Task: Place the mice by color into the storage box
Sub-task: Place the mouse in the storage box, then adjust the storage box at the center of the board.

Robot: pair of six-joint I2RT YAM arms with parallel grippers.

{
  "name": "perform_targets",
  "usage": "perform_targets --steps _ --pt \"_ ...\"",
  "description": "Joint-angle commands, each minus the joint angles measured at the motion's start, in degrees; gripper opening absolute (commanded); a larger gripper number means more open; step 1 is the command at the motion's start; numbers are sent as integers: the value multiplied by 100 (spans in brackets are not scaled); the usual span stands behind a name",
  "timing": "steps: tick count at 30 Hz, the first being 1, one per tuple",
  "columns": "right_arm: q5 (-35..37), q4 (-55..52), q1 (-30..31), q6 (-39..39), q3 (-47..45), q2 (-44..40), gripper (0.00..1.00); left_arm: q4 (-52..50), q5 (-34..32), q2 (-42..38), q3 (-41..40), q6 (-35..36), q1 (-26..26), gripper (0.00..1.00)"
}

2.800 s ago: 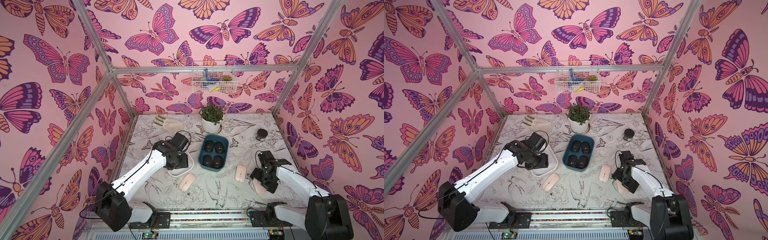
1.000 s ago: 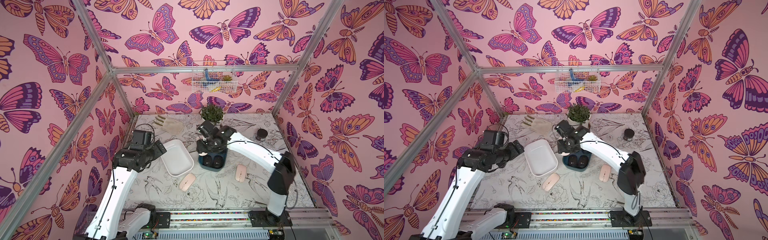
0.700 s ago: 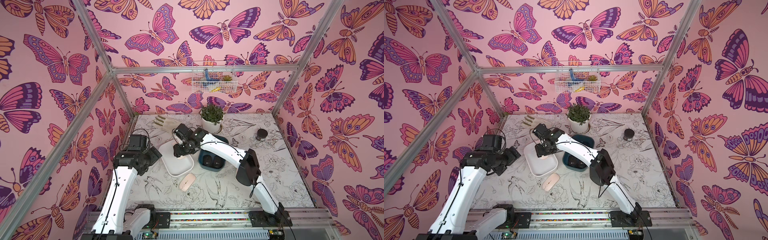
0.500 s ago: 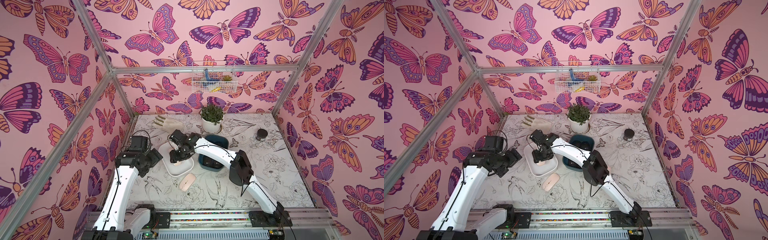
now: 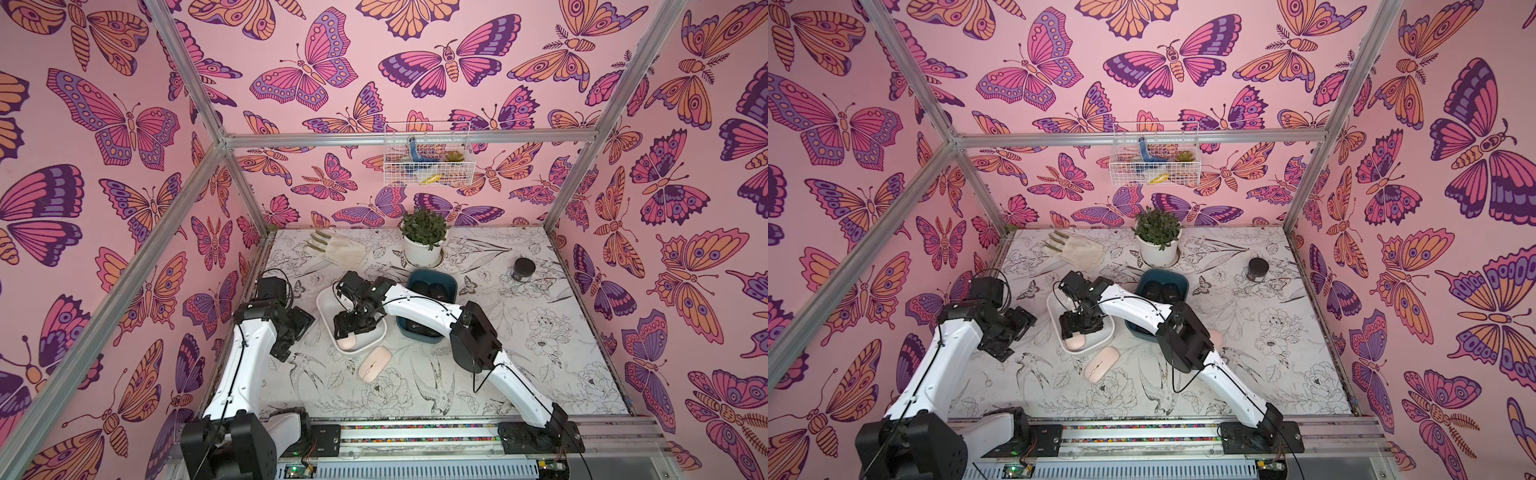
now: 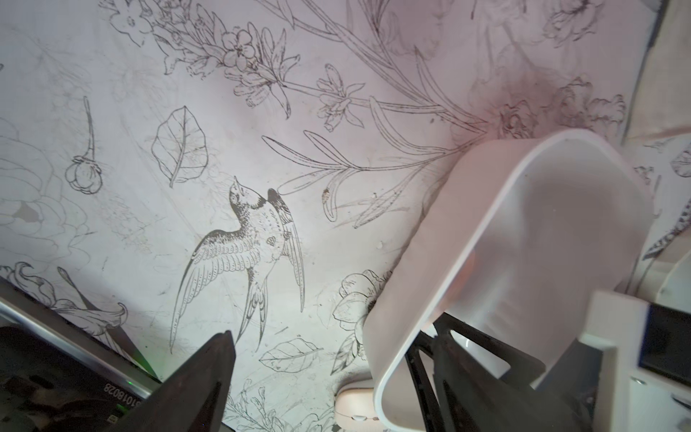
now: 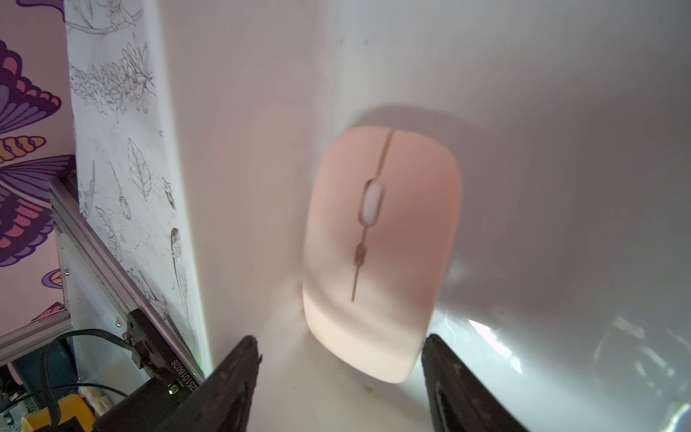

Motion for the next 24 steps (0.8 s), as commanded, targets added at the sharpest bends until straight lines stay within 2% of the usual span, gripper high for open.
perform_targets --steps 1,5,7,12,19,24 --pt "-243 363 -97 292 -331 -518 76 256 105 310 -83 58 58 71" --pt "-226 604 -265 442 -943 -1239 76 635 311 1123 -73 193 50 48" --pt "-51 644 -370 495 -1485 -1786 76 873 374 1452 -17 251 3 45" --pt "688 367 -952 787 -3411 -3437 75 1173 381 2266 565 420 -522 43" --pt "1475 -359 -2156 989 -5708 -5640 75 1394 277 3030 1174 436 -1053 42" --pt "1875 -684 -2721 1145 -6749 -6454 74 1403 195 3588 1856 685 -1370 43"
